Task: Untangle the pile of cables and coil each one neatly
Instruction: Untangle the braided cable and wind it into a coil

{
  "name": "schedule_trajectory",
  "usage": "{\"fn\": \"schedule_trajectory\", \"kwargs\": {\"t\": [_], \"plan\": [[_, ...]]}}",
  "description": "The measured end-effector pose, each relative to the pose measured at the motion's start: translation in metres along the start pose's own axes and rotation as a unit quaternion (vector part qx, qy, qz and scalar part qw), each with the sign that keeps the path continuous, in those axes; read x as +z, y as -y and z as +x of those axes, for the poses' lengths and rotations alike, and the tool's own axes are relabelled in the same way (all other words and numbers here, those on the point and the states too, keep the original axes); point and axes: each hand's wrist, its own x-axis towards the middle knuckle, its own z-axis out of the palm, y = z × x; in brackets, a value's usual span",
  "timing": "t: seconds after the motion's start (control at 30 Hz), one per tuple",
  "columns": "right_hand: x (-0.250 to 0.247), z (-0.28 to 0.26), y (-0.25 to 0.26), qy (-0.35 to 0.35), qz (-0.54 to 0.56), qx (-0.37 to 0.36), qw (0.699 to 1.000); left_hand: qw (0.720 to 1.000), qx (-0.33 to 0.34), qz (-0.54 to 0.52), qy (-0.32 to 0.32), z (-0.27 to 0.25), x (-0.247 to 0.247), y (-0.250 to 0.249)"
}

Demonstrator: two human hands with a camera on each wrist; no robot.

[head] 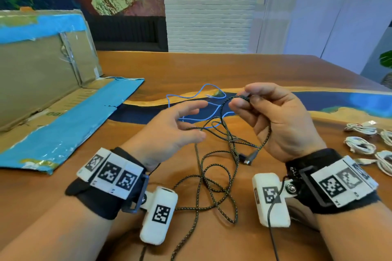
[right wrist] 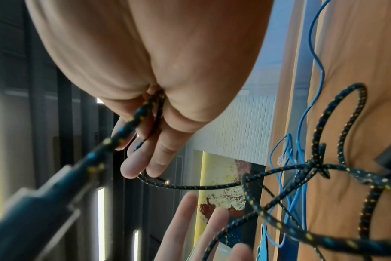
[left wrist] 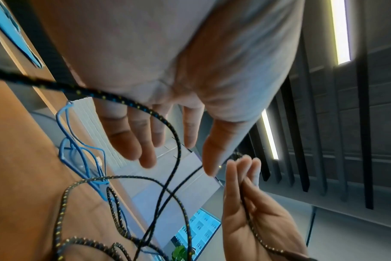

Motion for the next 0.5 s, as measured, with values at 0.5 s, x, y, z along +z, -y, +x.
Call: {"fn": "schedule_trajectory", "kwargs": {"t": [0.5], "plan": [[-0.019,0.004,-0.011,-0.024,-0.331,0.029,0.943,0.985,0.014,-0.152,-0.087,0.002,0.015,0.0]]}}
